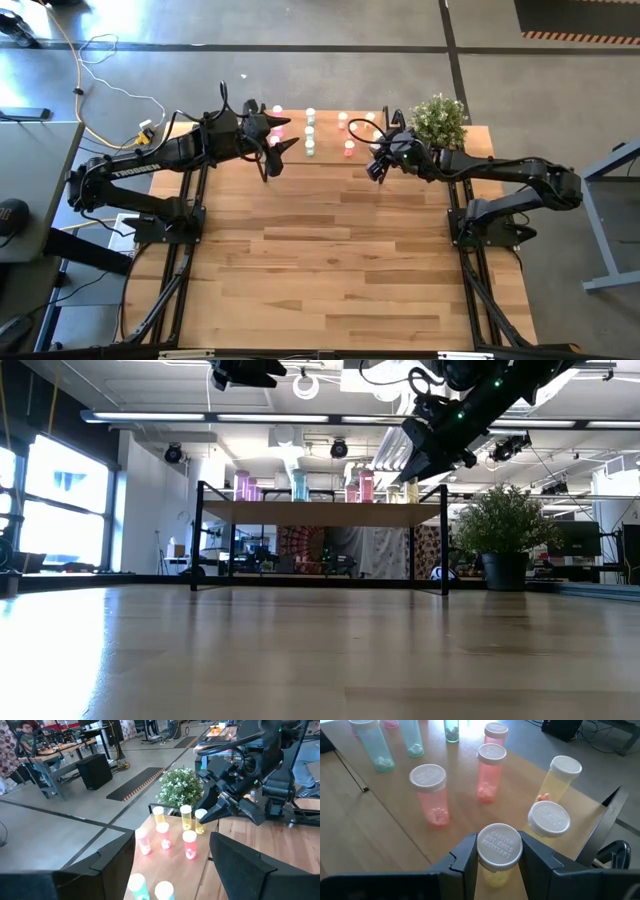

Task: Pick and place medicine bottles onto shelf by color
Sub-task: Put the yellow pill bottle on the shelf aligned with the other yellow pill bottles

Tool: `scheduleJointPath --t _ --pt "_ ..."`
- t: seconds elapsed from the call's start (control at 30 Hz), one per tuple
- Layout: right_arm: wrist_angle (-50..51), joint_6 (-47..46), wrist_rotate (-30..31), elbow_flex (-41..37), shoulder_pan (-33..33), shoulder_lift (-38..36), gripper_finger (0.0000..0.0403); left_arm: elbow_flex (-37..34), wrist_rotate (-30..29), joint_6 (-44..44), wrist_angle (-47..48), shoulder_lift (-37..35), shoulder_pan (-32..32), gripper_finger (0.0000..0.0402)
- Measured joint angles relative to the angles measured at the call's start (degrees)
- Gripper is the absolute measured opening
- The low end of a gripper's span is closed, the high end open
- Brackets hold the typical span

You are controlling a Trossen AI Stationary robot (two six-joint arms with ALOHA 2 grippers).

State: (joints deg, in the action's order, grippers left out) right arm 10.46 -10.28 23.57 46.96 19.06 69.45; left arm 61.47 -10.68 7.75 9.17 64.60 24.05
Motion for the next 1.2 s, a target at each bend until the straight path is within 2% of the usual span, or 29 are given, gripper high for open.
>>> scheduleJointPath --t 0.37,0.93,1.2 --pt "2.7 -6.7 0.9 0.2 -0.9 -0.6 0.0106 0.0 0.1 0.0 0.0 0.0 0.0 0.0245" --pt "4.4 -8.0 2.3 0.1 -1.1 -1.4 0.0107 0.0 0.1 0.9 0.0 0.0 0.0 0.0245" --pt "4.8 -10.3 1.2 -0.1 -1.1 -1.3 0.0135 0.0 0.1 0.9 0.0 0.0 0.0 0.0245"
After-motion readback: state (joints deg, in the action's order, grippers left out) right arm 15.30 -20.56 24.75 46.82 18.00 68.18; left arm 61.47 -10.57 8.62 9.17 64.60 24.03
